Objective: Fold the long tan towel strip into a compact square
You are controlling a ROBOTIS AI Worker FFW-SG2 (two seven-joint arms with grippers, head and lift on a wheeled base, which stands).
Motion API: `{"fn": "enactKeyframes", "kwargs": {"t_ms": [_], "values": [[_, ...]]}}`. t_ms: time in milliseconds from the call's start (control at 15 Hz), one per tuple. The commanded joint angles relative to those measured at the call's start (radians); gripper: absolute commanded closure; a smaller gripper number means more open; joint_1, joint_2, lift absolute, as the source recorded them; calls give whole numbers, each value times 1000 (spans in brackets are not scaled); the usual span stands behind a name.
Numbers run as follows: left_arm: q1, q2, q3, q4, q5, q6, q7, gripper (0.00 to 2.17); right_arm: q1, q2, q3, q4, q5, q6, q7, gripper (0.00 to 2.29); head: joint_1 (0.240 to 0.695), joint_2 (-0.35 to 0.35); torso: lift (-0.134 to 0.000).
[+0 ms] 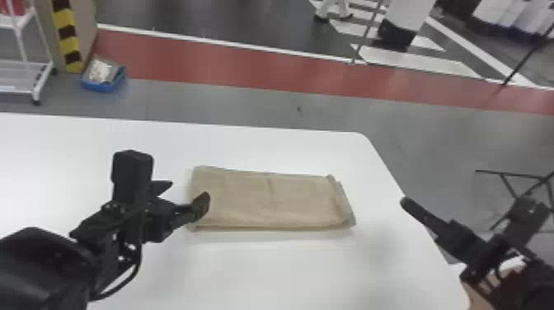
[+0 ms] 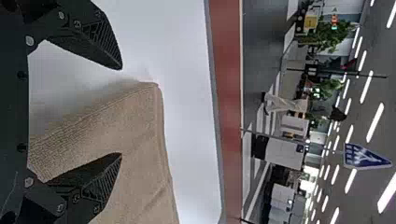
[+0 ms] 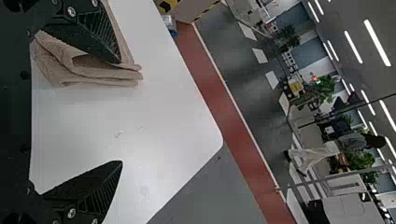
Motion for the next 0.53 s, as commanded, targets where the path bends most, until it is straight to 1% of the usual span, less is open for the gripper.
{"fn": "enactKeyframes", "kwargs": {"t_ms": [0, 67, 133, 200, 267, 400, 467], "values": [[-6, -6, -12, 20, -32, 19, 0, 306, 10, 3, -1, -6, -2, -10, 1, 130, 695, -350, -124], [-6, -6, -10, 20, -32, 22, 0, 363, 10, 8, -2, -6, -5, -22, 1, 130, 695, -350, -124], [-6, -6, -9, 18, -26, 31, 0, 363, 10, 8, -2, -6, -6, -25, 1, 130, 695, -350, -124], [-6, -6, -7, 18, -21, 74, -2, 370, 10, 10, -1, -5, -6, -31, 1, 130, 695, -350, -124], [-6, -6, -9, 17, -20, 99, -2, 444, 10, 10, -1, -3, -6, -34, 1, 130, 695, -350, -124], [-6, -6, -9, 12, -15, 138, -9, 458, 12, 11, -1, -2, -6, -37, 1, 130, 695, -350, -124], [-5, -6, -10, 7, 0, 169, -14, 458, 13, 11, -2, -2, -6, -37, 1, 130, 695, -350, -124]]}}
